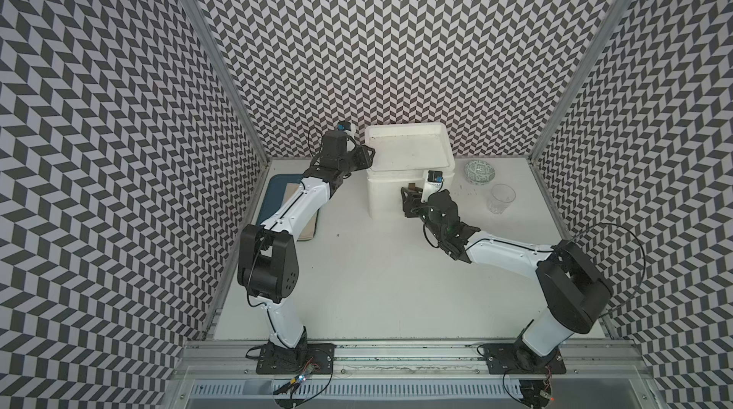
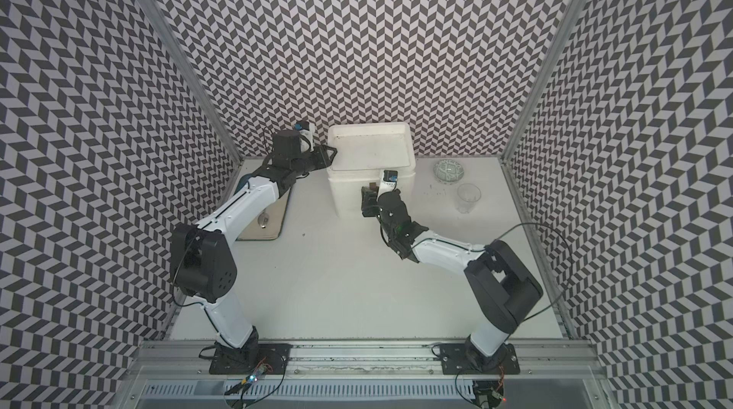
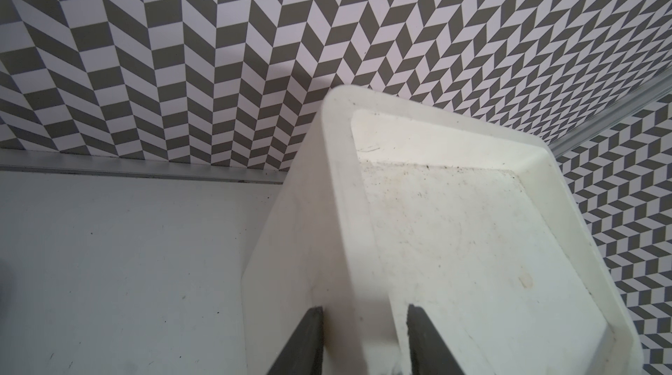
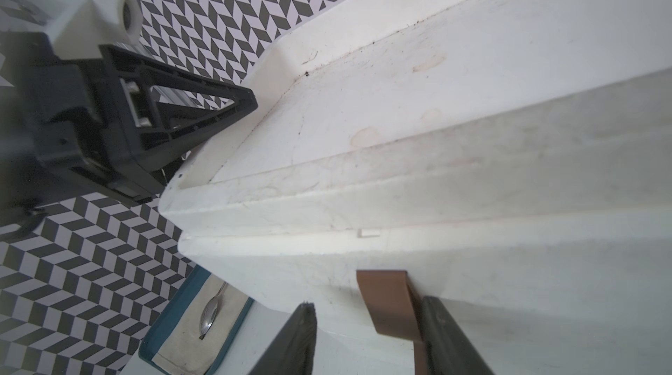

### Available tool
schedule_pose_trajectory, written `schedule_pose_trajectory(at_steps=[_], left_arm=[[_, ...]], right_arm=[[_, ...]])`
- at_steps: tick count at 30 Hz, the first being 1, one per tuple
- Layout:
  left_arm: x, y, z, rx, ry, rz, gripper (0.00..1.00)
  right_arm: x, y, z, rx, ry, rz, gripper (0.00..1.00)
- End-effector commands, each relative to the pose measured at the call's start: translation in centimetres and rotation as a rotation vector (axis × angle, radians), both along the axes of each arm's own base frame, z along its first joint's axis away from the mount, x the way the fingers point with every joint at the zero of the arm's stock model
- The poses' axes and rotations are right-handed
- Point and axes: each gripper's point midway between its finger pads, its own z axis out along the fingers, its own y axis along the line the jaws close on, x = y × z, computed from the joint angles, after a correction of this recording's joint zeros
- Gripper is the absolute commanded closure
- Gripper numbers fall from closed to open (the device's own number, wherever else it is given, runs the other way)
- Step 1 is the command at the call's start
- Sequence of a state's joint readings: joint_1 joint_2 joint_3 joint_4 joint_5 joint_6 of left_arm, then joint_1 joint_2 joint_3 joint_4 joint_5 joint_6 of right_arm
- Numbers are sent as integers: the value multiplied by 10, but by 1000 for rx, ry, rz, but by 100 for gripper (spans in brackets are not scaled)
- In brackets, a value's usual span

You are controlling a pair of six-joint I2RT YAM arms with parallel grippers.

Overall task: Please put the sticky notes in the drawer by color
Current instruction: Close the drawer in the storage box.

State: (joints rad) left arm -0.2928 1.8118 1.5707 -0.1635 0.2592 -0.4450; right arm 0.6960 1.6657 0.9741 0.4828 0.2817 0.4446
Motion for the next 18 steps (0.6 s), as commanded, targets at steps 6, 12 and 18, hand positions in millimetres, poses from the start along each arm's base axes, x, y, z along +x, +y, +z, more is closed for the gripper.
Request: schedule_pose_trajectory(at_steps=[6,12,18], left_arm=[[-37,-33,12,-13,23,-147,54],[-46,-23,51,-15,-61,-119,45],[-72,16,80,-37,-197,44,38]], right_arm=[[-3,-5,25,54,-63,8,50],[-42,-19,48,81,-44,86,46],[-61,-57,64,-5,-36,55,29]])
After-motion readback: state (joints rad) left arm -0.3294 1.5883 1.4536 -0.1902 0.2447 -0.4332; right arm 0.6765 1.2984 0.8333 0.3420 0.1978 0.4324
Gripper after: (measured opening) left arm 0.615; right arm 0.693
